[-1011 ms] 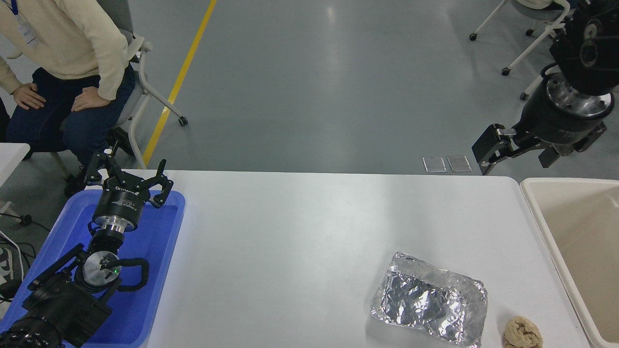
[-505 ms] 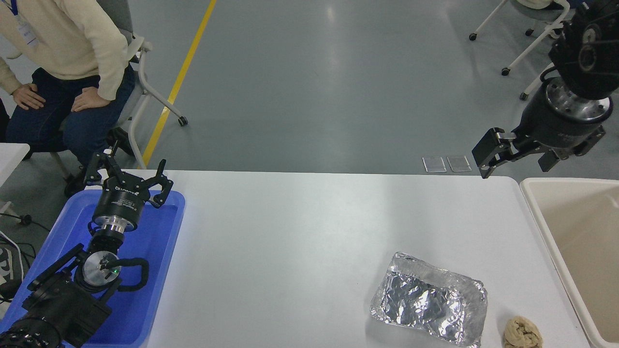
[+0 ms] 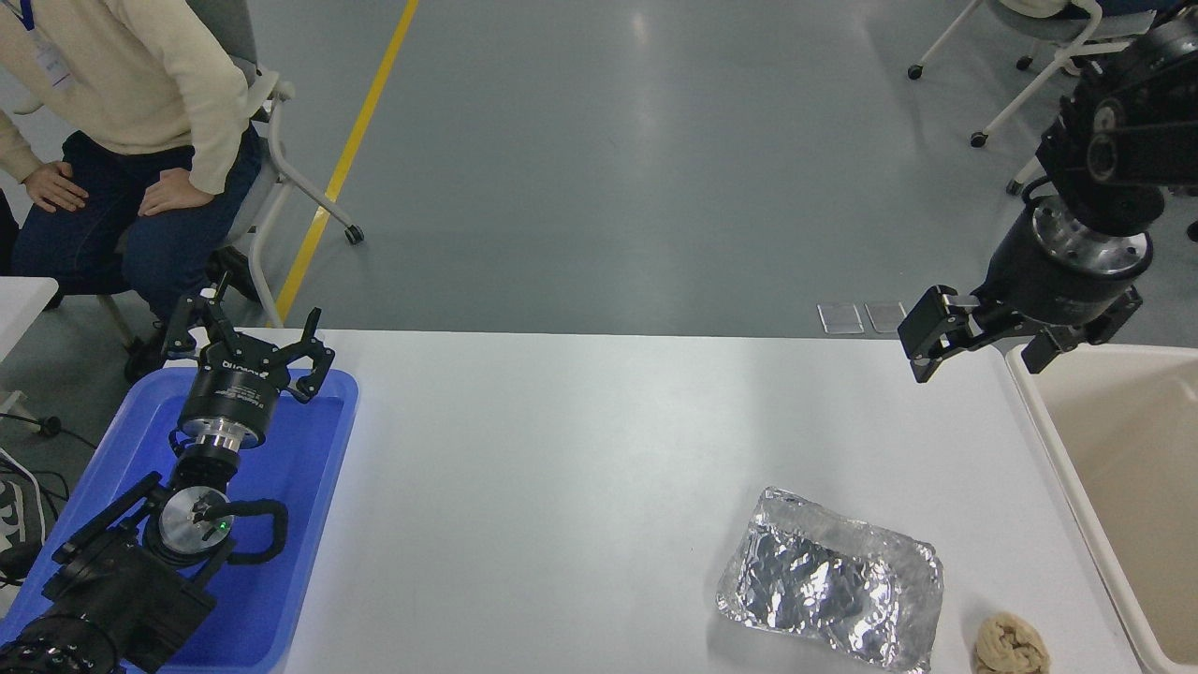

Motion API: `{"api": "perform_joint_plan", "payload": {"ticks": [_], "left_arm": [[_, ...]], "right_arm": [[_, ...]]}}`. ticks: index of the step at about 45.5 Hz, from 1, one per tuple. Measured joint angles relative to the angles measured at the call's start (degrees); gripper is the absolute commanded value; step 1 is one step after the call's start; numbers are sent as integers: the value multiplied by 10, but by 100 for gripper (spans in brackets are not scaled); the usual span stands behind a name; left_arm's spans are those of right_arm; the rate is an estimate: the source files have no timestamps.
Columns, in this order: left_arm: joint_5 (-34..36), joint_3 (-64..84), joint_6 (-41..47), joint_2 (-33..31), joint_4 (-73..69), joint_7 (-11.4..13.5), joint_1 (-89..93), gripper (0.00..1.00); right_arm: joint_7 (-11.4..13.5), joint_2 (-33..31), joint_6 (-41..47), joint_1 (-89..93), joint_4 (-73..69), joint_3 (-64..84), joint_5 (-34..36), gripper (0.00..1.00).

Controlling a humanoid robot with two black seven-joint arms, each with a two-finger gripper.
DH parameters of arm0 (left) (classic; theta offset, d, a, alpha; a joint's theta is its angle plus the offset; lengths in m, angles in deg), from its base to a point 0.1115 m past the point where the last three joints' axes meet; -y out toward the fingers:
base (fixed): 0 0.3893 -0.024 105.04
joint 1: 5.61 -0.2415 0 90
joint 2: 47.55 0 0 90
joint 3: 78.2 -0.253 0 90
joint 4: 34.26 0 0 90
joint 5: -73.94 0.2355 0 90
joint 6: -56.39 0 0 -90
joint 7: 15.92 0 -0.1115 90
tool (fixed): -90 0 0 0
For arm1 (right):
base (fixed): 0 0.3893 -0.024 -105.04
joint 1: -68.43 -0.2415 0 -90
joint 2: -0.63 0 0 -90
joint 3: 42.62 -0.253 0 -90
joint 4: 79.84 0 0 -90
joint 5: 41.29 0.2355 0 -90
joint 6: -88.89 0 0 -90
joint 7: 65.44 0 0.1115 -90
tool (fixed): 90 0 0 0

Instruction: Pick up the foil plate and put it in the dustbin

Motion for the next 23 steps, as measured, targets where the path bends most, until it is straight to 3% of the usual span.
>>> {"api": "perform_joint_plan", "payload": {"ticks": [8, 16, 23], "left_arm": [[0, 0, 0, 0, 0, 0, 0, 100], [0, 0, 0, 0, 0, 0, 0, 100], [0, 0, 0, 0, 0, 0, 0, 100]], "right_arm": [[0, -14, 0, 51, 9, -14, 7, 100], [1, -26, 0, 109, 29, -15, 59, 100], [2, -32, -23, 160, 46, -16, 86, 93]]}}
